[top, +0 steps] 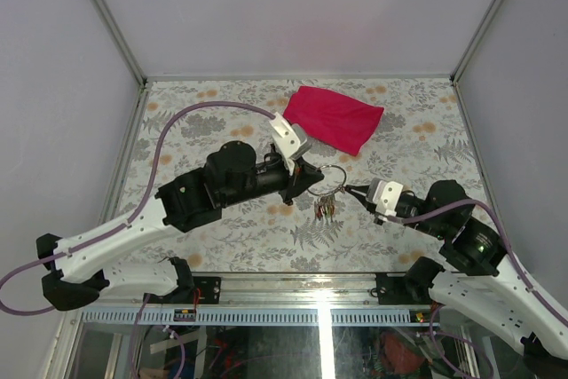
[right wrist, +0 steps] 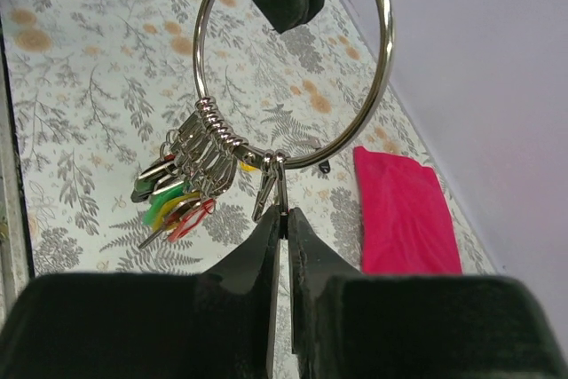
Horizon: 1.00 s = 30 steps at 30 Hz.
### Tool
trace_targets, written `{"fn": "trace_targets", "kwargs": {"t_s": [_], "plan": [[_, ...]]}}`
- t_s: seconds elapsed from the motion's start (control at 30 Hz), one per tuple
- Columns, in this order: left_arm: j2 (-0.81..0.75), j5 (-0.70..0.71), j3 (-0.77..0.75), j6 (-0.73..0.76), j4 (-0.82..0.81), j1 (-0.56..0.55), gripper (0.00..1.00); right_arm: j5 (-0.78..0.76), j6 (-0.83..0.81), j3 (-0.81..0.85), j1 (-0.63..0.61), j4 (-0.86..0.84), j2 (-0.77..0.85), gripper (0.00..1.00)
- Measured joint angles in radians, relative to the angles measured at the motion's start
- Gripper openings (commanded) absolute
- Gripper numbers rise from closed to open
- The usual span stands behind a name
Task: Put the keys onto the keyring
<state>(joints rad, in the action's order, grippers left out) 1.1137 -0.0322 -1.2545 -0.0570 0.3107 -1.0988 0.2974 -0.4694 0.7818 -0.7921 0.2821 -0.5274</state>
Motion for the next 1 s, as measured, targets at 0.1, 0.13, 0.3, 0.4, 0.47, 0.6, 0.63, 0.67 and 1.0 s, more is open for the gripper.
{"fn": "trace_targets", "kwargs": {"t_s": [0.1, 0.13, 0.3, 0.4, 0.47, 0.6, 0.63, 0.67, 1.0], "plan": [[0.021, 0.010, -0.010, -0.009, 0.002, 0.000, 0.00, -0.019, -0.029, 0.006, 0.000, 0.028, 0.002, 0.00], [0.024, 0.016, -0.010, -0.017, 0.002, 0.000, 0.00, -0.027, -0.034, 0.006, 0.000, 0.032, 0.005, 0.00], [0.006, 0.042, 0.021, -0.072, -0.054, 0.000, 0.00, -0.064, -0.014, -0.027, 0.000, -0.035, 0.050, 0.00], [-0.021, 0.048, 0.069, -0.112, -0.111, 0.000, 0.00, -0.073, 0.026, -0.074, -0.001, -0.104, 0.087, 0.00], [-0.034, 0.058, 0.096, -0.139, -0.142, 0.000, 0.00, -0.083, 0.053, -0.105, -0.001, -0.154, 0.098, 0.00], [-0.035, 0.071, 0.103, -0.165, -0.161, 0.000, 0.00, -0.111, 0.079, -0.126, -0.002, -0.203, 0.104, 0.00], [-0.035, 0.075, 0.104, -0.174, -0.171, 0.000, 0.00, -0.122, 0.082, -0.126, -0.002, -0.215, 0.104, 0.00], [-0.036, 0.077, 0.108, -0.182, -0.185, 0.000, 0.00, -0.130, 0.085, -0.126, -0.002, -0.227, 0.105, 0.00], [-0.062, 0.121, 0.210, -0.303, -0.340, 0.001, 0.00, -0.177, 0.103, -0.157, -0.002, -0.300, 0.104, 0.00]]}}
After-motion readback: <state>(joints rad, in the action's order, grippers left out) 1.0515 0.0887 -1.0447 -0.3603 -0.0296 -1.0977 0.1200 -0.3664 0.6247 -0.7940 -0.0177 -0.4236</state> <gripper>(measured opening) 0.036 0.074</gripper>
